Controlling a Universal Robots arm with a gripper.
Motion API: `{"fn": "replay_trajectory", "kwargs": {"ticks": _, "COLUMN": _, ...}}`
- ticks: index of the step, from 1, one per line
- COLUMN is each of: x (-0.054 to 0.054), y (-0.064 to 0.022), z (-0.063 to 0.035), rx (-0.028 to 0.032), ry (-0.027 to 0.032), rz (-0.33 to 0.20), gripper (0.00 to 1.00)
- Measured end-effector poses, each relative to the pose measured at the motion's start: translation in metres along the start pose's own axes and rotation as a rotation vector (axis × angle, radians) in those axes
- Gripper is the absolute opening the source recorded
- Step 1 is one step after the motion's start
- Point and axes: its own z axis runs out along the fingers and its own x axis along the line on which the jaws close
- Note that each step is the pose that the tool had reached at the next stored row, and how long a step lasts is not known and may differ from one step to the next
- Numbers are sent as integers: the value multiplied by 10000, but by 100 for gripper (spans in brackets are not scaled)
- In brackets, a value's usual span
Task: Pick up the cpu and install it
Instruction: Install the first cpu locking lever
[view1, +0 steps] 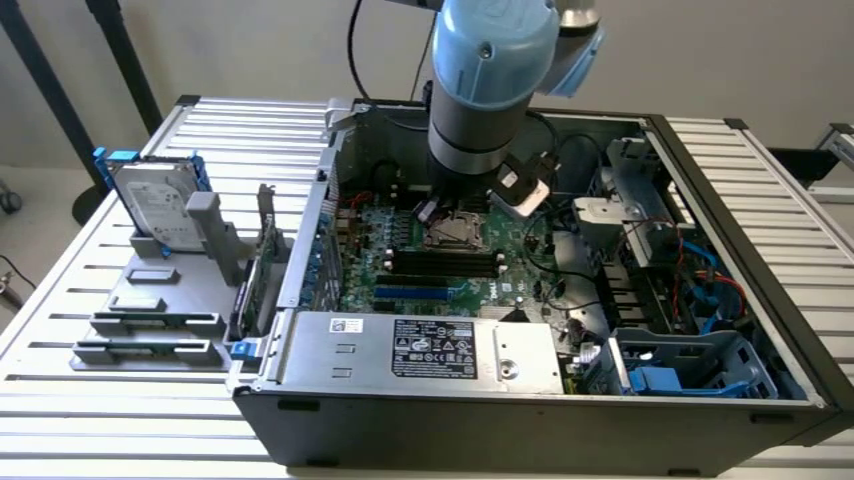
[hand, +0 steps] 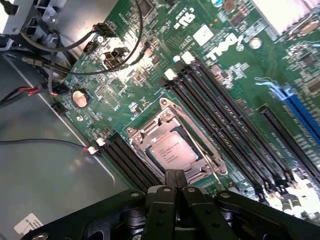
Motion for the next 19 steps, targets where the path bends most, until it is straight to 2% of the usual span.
{"fn": "replay_trajectory", "kwargs": {"ticks": 5, "x": -135, "y": 13, "z": -102, "rx": 18, "ry": 19, "rz": 0, "gripper": 11}}
{"fn": "replay_trajectory", "kwargs": {"ticks": 10, "x": -274, "y": -43, "z": -144, "rx": 33, "ry": 19, "rz": 5, "gripper": 11}}
{"fn": "replay_trajectory", "kwargs": {"ticks": 19, "x": -311, "y": -45, "z": -146, "rx": 85, "ry": -27, "rz": 5, "gripper": 11}}
